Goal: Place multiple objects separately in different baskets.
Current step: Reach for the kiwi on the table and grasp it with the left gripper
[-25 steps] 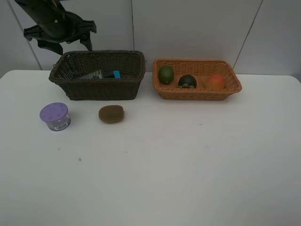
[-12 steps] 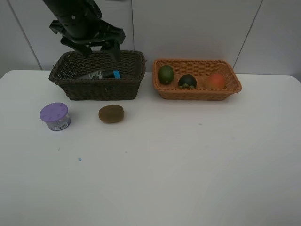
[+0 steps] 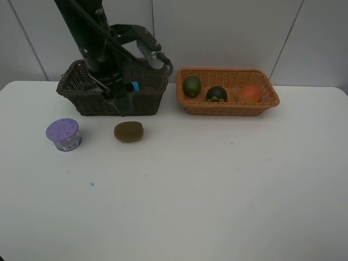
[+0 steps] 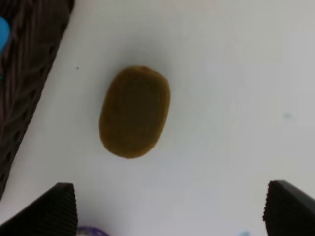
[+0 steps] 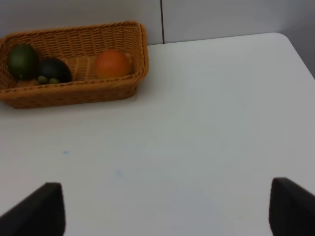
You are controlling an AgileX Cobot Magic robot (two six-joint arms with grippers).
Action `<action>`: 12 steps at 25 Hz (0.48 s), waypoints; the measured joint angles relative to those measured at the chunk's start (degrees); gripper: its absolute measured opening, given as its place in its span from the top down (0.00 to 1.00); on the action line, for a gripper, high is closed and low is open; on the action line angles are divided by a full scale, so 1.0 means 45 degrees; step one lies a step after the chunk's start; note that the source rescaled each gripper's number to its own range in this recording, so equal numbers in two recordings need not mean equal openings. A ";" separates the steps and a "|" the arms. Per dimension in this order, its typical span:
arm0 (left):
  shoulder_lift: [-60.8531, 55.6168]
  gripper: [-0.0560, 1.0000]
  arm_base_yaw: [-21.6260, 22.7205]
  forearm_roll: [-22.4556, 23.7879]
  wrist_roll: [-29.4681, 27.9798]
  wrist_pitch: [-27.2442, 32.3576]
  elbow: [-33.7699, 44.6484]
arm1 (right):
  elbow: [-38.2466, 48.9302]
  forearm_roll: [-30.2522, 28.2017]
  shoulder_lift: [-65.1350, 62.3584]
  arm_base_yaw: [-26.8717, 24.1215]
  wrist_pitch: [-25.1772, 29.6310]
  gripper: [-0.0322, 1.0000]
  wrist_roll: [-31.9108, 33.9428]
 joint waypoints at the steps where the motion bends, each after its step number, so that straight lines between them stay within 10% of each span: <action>1: 0.0157 0.00 0.0000 0.0000 0.0372 0.0000 0.0000 | 0.0000 0.0000 0.0000 0.0000 0.0000 0.00 0.0000; 12: 0.2083 0.00 0.0000 0.0000 0.1466 -0.0657 0.0000 | 0.0000 0.0000 0.0000 0.0000 0.0000 0.00 0.0000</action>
